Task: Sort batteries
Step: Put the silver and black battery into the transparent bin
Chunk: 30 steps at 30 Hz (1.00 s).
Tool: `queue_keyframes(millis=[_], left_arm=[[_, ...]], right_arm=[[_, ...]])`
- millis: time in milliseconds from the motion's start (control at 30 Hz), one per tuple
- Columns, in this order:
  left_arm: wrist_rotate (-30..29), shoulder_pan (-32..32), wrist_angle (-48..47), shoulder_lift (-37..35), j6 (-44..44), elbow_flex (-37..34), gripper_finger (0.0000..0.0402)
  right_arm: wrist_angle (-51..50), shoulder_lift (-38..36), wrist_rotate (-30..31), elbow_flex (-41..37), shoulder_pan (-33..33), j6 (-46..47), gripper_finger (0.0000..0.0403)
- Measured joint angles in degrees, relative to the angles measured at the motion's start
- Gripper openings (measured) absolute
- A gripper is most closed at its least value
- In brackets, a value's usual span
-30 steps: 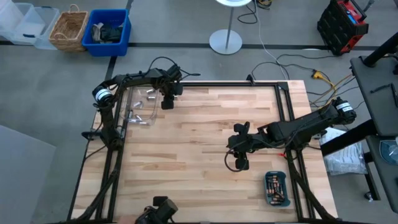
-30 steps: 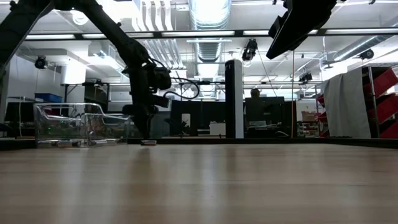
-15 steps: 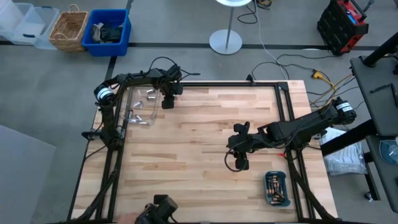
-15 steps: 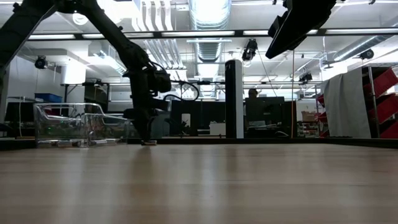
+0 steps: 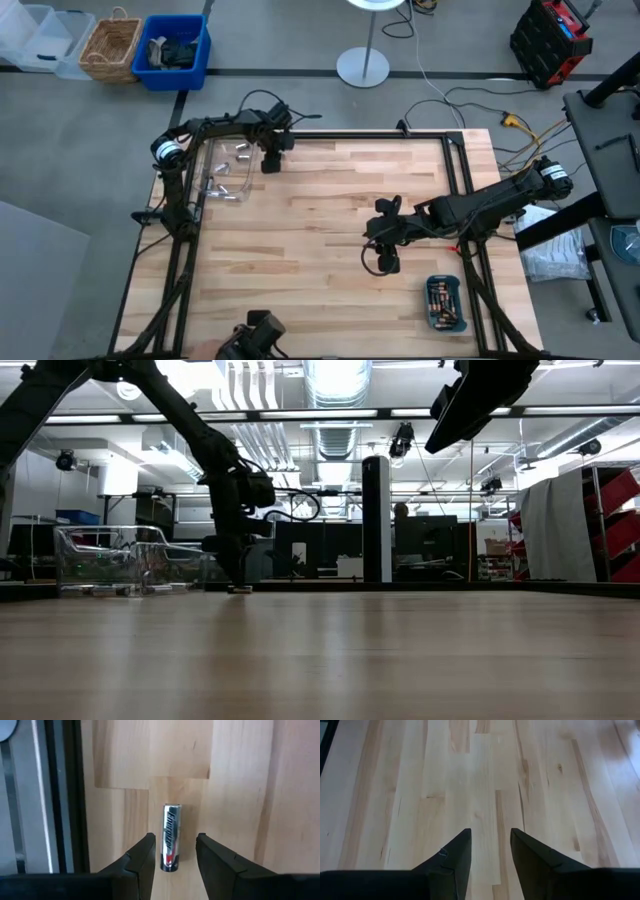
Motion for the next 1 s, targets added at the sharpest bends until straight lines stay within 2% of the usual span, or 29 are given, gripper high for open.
queue_keyframes(millis=[467, 767, 1000], left_arm=[[0.2, 0.3, 0.8, 4.1, -0.1, 0.3, 0.0122], [0.5, 0.4, 0.6, 4.0, -0.6, 0.1, 0.0117], [0.5, 0.4, 0.6, 4.1, -2.7, 0.1, 0.0116]], right_arm=[[0.6, 0.0, 0.0, 0.0, 0.0, 0.0, 0.0117], [1.3, 0.0, 0.0, -0.1, 0.0, -0.9, 0.0132], [1.7, 0.0, 0.0, -0.1, 0.0, -1.5, 0.0123]])
